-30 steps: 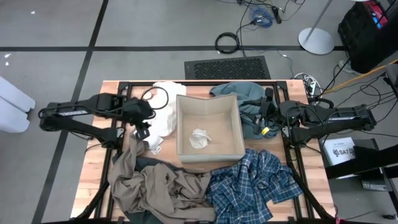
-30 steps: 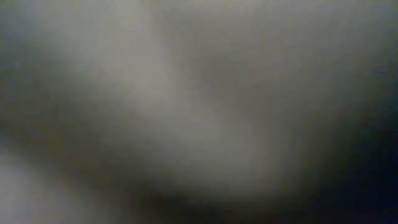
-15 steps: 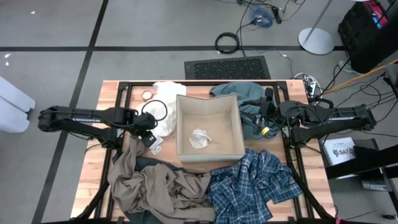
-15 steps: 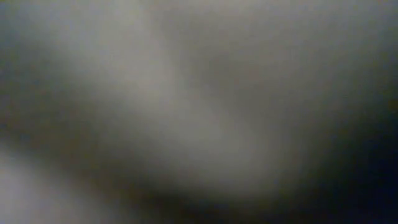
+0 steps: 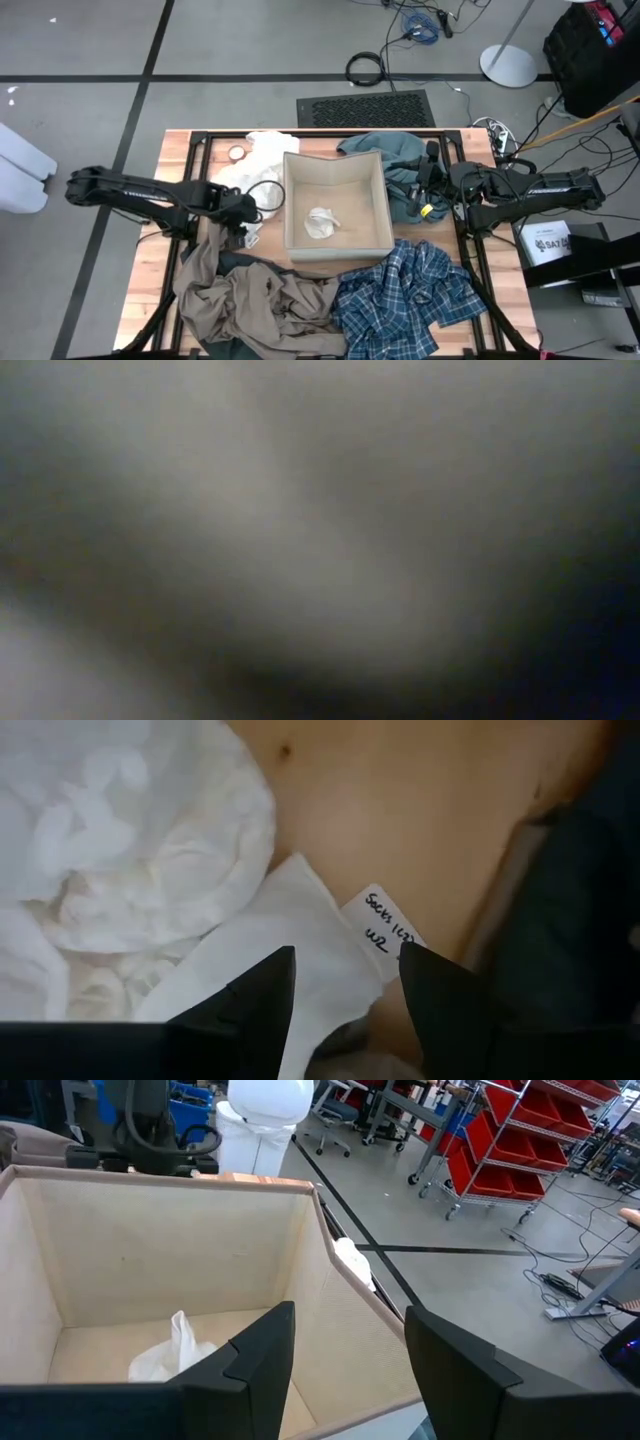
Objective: Sort clothes
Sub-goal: Put the white sock into the white laundry bin
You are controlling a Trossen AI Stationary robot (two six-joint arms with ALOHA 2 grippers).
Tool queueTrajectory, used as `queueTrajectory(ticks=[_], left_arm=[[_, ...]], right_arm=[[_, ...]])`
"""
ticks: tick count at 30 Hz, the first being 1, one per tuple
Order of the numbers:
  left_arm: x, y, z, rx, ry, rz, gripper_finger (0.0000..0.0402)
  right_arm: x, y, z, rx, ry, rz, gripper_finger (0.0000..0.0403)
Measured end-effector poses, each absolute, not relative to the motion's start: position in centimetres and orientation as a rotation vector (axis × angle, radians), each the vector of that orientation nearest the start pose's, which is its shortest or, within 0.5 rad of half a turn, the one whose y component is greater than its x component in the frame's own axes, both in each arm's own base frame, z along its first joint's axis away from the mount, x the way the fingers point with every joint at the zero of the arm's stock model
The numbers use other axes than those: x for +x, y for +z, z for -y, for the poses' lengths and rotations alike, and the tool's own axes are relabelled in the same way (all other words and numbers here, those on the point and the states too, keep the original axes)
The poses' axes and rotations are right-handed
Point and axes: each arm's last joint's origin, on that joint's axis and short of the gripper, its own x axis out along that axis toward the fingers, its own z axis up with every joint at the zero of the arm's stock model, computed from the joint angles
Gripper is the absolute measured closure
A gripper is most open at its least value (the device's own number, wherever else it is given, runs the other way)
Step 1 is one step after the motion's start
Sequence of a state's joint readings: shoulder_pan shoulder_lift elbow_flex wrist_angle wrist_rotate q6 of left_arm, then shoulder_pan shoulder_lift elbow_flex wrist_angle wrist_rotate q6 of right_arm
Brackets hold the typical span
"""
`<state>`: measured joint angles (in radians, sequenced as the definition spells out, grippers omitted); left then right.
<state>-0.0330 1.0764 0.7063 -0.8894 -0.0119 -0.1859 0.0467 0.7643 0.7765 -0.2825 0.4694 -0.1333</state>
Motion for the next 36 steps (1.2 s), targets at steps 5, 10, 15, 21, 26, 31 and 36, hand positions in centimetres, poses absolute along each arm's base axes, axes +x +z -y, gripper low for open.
queueTrajectory(ticks=[5, 10, 15, 21, 26, 31, 36], left_arm=[[17.9, 20.6, 0.8, -0.132, 0.078, -1.285, 0.0210], [18.3, 21.1, 0.9, -0.380, 0.254, -1.285, 0.0210], [16.8, 20.9, 0.8, -0.449, 0.401, -1.423, 0.0210], [16.5, 20.9, 0.5, -0.330, 0.429, -1.434, 0.0210], [17.4, 21.0, 0.5, -0.167, 0.316, -1.355, 0.0210], [18.0, 21.0, 0.9, -0.059, 0.198, -1.329, 0.0210], [18.5, 20.3, 1.1, -0.042, 0.123, -1.379, 0.0210]], right_arm=[[16.4, 32.4, 0.5, -0.201, -0.402, -0.291, 0.0222], [16.4, 32.4, 0.5, -0.200, -0.402, -0.291, 0.0222], [16.4, 32.4, 0.5, -0.206, -0.402, -0.292, 0.0222], [16.4, 32.4, 0.5, -0.208, -0.398, -0.294, 0.0222], [16.4, 32.4, 0.5, -0.208, -0.398, -0.294, 0.0222], [16.4, 32.4, 0.5, -0.206, -0.398, -0.293, 0.0222], [16.4, 32.4, 0.5, -0.209, -0.398, -0.294, 0.0222]])
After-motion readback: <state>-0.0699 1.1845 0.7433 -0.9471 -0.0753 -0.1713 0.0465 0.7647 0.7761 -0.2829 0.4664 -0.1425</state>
